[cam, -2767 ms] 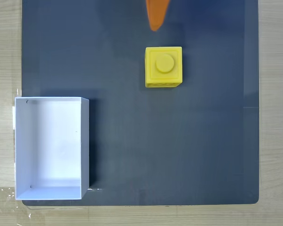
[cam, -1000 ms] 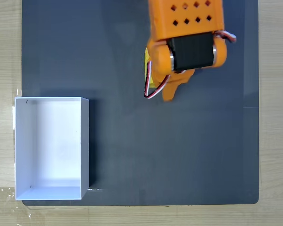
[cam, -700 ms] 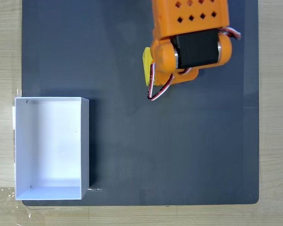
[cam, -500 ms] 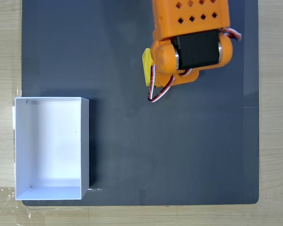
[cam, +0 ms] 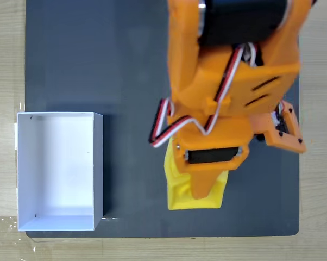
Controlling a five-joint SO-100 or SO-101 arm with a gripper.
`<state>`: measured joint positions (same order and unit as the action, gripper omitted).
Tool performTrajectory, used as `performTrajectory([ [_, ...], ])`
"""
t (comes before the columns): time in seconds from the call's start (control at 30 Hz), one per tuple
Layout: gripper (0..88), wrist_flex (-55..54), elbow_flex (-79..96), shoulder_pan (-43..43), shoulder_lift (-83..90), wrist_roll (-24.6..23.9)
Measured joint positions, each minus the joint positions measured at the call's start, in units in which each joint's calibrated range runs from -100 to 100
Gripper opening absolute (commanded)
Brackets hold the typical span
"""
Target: Grasp a yellow block and put it in the box
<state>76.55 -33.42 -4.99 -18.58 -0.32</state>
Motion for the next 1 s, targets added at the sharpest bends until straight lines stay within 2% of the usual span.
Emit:
performTrajectory([
  [0.27,17.7,-18.43,-0.09,-15.56,0.00,0.00],
  [0.4,17.7,-24.06,-0.36,-21.23,-1.69,0.11],
  [0.77,17.7,-24.49,-0.45,-25.55,-11.80,0.16],
  [1.0,18.4,-24.49,-0.45,-24.83,-16.18,1.95],
])
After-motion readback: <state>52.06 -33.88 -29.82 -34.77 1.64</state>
